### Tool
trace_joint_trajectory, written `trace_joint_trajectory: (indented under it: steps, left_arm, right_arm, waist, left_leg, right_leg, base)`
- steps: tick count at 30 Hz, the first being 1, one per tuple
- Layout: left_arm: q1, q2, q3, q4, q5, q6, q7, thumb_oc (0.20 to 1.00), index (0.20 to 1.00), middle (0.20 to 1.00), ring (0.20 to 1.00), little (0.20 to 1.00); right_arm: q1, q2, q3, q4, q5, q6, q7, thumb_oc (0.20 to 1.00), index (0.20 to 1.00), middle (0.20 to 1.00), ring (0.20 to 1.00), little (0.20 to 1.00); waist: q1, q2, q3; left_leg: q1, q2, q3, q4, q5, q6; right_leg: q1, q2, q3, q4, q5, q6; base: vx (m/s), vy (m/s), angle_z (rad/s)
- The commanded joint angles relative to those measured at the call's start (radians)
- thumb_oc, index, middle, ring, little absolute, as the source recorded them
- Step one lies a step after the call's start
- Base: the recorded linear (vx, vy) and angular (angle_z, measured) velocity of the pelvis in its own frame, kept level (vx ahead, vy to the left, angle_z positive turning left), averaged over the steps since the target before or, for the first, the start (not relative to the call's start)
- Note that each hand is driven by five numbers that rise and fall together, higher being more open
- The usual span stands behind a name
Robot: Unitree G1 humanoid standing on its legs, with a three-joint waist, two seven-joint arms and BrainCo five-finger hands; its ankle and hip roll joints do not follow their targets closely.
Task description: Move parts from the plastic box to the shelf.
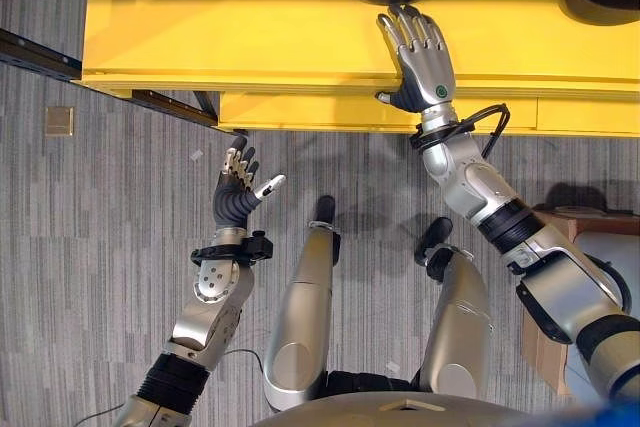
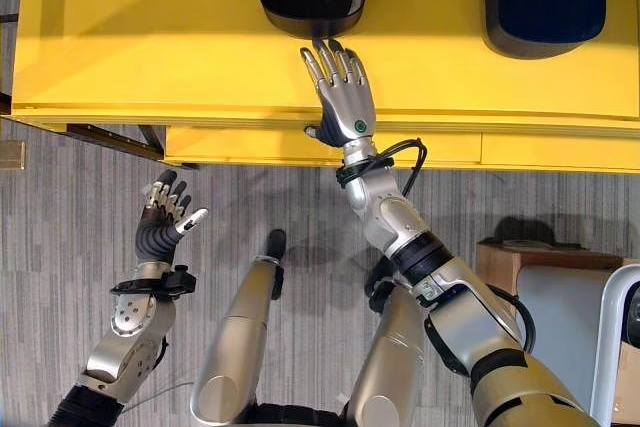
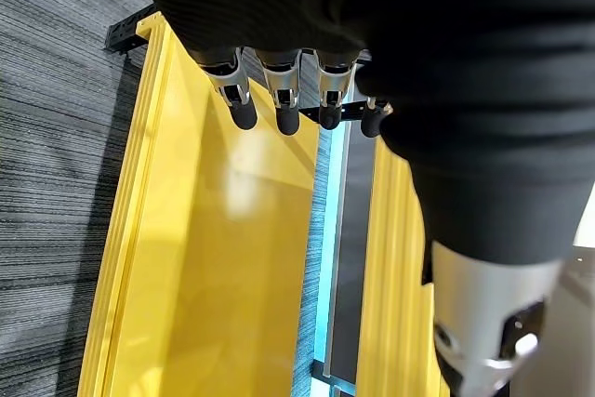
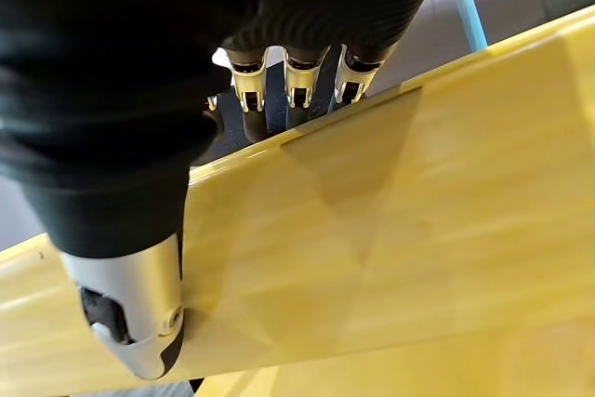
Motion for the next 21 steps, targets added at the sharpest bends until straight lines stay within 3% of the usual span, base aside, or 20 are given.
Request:
trace_joint_trajectory:
  steps: [1, 11, 21]
  left_arm:
    - [0.016, -0.002, 0.001, -0.058, 0.020, -0.038, 0.000, 1.000, 1.000, 1.000, 1.000, 1.000]
    - [0.042, -0.009, 0.016, -0.065, 0.043, -0.036, 0.016, 1.000, 1.000, 1.000, 1.000, 1.000]
    - [0.066, 0.003, 0.032, -0.086, 0.053, -0.048, 0.018, 1.000, 1.000, 1.000, 1.000, 1.000]
  right_arm:
    - [0.056, 0.003, -0.029, -0.081, 0.040, -0.060, 0.007, 1.000, 1.000, 1.000, 1.000, 1.000]
    - [0.228, -0.025, -0.050, -0.234, 0.080, -0.120, 0.016, 1.000, 1.000, 1.000, 1.000, 1.000]
    - [0.376, -0.128, -0.244, -0.356, 0.051, -0.108, -0.106, 1.000, 1.000, 1.000, 1.000, 1.000]
  waist:
    - [0.005, 0.012, -0.016]
    - [-0.027, -0.003, -0.016]
    - [-0.059, -0.010, -0.017]
  left_leg:
    - [-0.026, 0.015, 0.037, -0.016, -0.009, 0.023]
    - [-0.022, 0.025, 0.042, -0.026, -0.003, 0.020]
    - [-0.017, 0.032, 0.041, -0.031, 0.000, 0.016]
  right_leg:
    - [0.108, 0.010, 0.035, 0.109, -0.138, 0.035]
    - [0.103, 0.016, 0.039, 0.104, -0.138, 0.036]
    - [0.097, 0.023, 0.045, 0.105, -0.140, 0.037]
  base:
    - [0.00, 0.000, 0.00]
    - [0.00, -0.006, -0.03]
    - [0.00, 0.000, 0.00]
